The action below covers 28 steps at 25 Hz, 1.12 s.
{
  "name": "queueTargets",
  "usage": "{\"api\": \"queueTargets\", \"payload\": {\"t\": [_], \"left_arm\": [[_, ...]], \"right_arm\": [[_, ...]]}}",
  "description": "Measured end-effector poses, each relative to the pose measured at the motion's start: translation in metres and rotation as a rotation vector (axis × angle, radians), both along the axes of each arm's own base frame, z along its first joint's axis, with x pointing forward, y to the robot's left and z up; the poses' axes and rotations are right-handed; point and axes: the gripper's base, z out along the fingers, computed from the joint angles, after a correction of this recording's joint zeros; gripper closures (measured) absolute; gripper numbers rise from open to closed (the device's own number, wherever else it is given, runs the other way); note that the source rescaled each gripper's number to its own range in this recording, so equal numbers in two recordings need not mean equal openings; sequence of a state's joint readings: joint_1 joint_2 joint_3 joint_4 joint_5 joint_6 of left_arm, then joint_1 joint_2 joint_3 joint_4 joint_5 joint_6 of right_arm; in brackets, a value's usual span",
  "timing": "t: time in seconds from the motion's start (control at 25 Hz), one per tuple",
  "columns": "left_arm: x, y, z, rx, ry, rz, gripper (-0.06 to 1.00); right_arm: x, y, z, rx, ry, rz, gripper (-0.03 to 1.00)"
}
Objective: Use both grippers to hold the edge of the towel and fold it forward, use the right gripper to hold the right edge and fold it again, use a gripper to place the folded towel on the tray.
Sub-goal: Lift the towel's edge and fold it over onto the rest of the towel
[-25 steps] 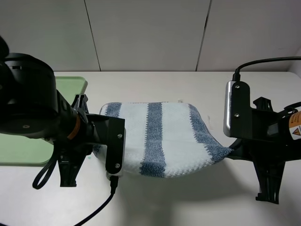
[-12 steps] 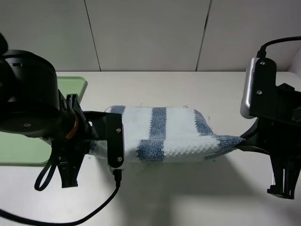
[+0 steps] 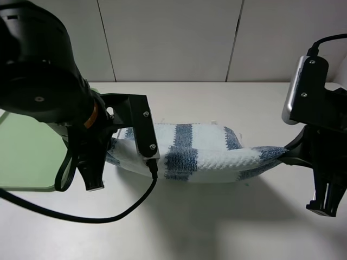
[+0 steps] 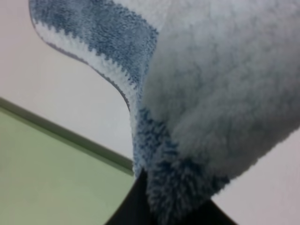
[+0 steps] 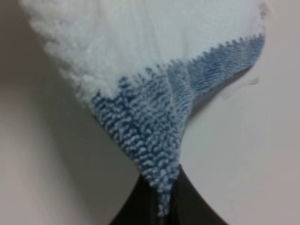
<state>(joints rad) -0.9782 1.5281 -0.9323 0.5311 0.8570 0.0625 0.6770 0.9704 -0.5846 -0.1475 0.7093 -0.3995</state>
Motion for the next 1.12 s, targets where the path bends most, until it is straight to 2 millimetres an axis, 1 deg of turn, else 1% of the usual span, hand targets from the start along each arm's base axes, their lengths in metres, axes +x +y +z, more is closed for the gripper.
{"api": "queueTargets", "payload": {"t": [0.24, 0.36, 0.52, 0.76, 0.84, 1.12], "left_arm": [[0.000, 0.001, 0.001, 0.004, -0.006, 0.008, 0.94], [0.002, 0.002, 0.001, 0.007, -0.018, 0.014, 0.94], [0.010, 0.008, 0.001, -0.009, -0.025, 0.062, 0.94], [0.024, 0.020, 0.001, -0.024, -0.032, 0.124, 0.94], [0.028, 0.022, 0.001, -0.040, -0.038, 0.128, 0.94], [0.044, 0.031, 0.002, -0.099, -0.064, 0.156, 0.94]], "right_arm": [[0.004, 0.000, 0.002, 0.018, -0.034, -0.037, 0.97], [0.007, 0.003, 0.000, 0.020, -0.028, -0.043, 0.97], [0.018, 0.011, 0.000, 0.010, -0.015, -0.045, 0.97], [0.036, 0.026, 0.008, 0.010, -0.014, -0.046, 0.97], [0.043, 0.027, 0.007, 0.002, -0.005, -0.061, 0.97], [0.070, 0.015, -0.002, 0.015, -0.004, -0.163, 0.97]]}}
